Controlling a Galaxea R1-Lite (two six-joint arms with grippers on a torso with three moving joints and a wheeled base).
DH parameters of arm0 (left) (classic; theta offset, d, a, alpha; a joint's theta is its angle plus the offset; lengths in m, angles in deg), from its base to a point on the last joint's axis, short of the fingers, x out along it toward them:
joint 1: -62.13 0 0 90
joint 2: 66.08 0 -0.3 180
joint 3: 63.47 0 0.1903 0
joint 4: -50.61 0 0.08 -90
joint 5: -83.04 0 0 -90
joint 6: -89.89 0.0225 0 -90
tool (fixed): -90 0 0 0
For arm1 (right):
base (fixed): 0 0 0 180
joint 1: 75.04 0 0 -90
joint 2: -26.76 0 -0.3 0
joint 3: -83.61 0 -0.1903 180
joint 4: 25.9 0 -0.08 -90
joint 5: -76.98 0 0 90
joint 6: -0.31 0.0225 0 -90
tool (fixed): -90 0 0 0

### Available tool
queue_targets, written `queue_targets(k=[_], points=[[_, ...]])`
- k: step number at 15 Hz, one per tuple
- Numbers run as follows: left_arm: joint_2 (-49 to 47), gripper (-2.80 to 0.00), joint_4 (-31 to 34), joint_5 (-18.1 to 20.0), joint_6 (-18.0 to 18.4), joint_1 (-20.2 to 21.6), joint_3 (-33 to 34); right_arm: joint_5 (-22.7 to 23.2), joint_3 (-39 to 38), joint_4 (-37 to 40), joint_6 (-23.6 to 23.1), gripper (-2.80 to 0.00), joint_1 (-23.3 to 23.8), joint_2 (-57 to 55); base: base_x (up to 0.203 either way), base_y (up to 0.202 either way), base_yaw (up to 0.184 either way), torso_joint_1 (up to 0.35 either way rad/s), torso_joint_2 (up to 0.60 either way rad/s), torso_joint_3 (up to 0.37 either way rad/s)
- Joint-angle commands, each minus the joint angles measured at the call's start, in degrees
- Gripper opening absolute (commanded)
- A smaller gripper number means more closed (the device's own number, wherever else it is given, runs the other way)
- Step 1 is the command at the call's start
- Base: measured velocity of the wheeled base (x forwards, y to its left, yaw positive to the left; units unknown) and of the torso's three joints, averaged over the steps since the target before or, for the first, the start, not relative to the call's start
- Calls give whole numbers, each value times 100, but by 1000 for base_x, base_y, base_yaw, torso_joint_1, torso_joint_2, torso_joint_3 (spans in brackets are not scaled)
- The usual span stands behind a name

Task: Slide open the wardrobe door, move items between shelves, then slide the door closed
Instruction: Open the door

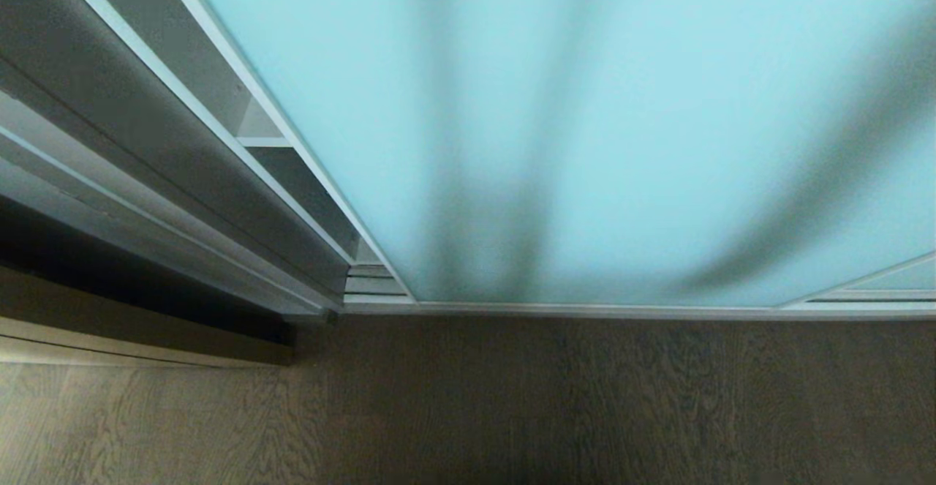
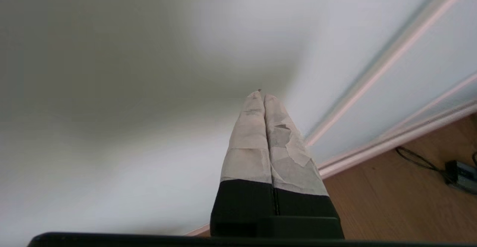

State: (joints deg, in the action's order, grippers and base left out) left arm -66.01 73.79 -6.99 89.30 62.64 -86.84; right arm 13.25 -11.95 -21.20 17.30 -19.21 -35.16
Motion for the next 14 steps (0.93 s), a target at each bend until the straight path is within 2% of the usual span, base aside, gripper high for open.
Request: queue_targets(k=[1,2,4,5,10,12,14], points=[[-7,-280,-8,-6,-2,2,9,135,5,311,18,-280,-50,693,0,0,0,0,0,0],[-7,-280,1,2,-2,2,9,283,-34,540,21,-280,-62,936,0,0,0,0,0,0],[-7,-280,1,-6,-2,2,8,873,-74,1188,35,-280,-73,1367,0,0,0,0,0,0],[-7,-280,-8,2,-2,2,9,994,-89,1418,39,-280,-77,1501,0,0,0,0,0,0],[-7,-280,0,-6,-2,2,9,1038,-68,1601,57,-280,-215,1762,0,0,0,0,0,0],[-7,-280,-3,2,-2,2,9,1024,-147,1619,38,-280,-508,1976,0,0,0,0,0,0],[-7,-280,1,-6,-2,2,9,872,-154,1686,-39,-280,-1090,2071,0,0,0,0,0,0]])
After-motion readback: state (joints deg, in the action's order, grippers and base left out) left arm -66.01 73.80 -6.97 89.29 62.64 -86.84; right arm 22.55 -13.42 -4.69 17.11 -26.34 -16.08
